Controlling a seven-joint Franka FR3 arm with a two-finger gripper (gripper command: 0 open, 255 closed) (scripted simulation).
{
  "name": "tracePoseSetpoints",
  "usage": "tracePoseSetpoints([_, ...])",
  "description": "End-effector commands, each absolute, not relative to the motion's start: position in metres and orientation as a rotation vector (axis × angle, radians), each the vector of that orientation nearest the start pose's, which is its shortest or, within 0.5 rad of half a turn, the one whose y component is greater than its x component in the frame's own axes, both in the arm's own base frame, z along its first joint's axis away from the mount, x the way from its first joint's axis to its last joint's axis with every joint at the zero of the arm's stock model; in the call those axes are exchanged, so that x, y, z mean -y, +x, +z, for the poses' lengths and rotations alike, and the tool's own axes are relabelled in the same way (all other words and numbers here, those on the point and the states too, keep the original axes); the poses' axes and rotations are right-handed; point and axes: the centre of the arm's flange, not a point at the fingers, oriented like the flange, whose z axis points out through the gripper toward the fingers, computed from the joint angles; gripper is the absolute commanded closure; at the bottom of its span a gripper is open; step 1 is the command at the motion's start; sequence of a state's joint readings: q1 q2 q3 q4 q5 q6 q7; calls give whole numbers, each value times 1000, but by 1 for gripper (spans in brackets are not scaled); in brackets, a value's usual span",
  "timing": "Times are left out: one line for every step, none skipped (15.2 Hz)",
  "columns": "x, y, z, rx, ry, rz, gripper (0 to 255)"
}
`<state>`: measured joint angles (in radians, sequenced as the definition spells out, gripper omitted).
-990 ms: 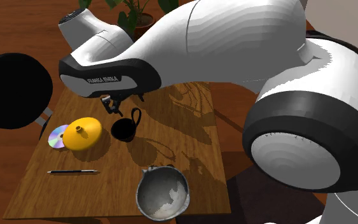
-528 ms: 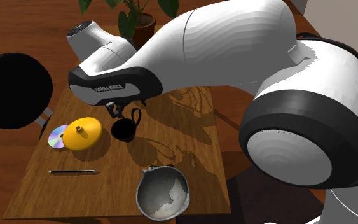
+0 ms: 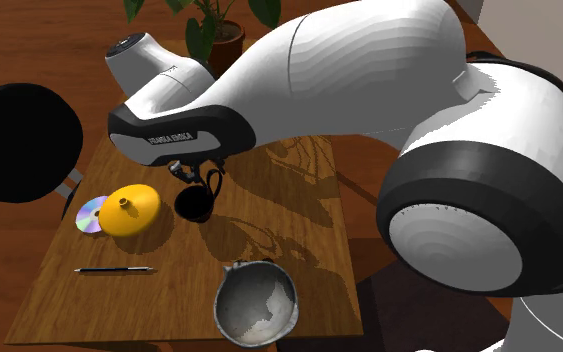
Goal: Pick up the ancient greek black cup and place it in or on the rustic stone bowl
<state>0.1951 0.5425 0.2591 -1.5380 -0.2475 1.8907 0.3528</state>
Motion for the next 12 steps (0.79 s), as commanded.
tracePoseSetpoints([-258,625,333,288,-3274,197,255])
tracePoseSetpoints([-258,625,333,288,-3274,197,255])
tracePoseSetpoints([-258,625,333,288,-3274,197,255])
tracePoseSetpoints([-258,625,333,288,-3274,197,255])
tracePoseSetpoints([-258,625,333,288,-3274,197,255])
tracePoseSetpoints([-258,626,333,288,-3274,197,255])
tracePoseSetpoints([-258,626,333,288,-3274,197,255])
tracePoseSetpoints([-258,626,338,288,-3274,197,255])
tracePoseSetpoints([-258,625,344,288,-3274,197,255])
tracePoseSetpoints([-258,626,349,288,-3274,197,255])
tracePoseSetpoints([-258,626,354,288,-3274,197,255])
tracePoseSetpoints([-258,626,359,288,-3274,197,255])
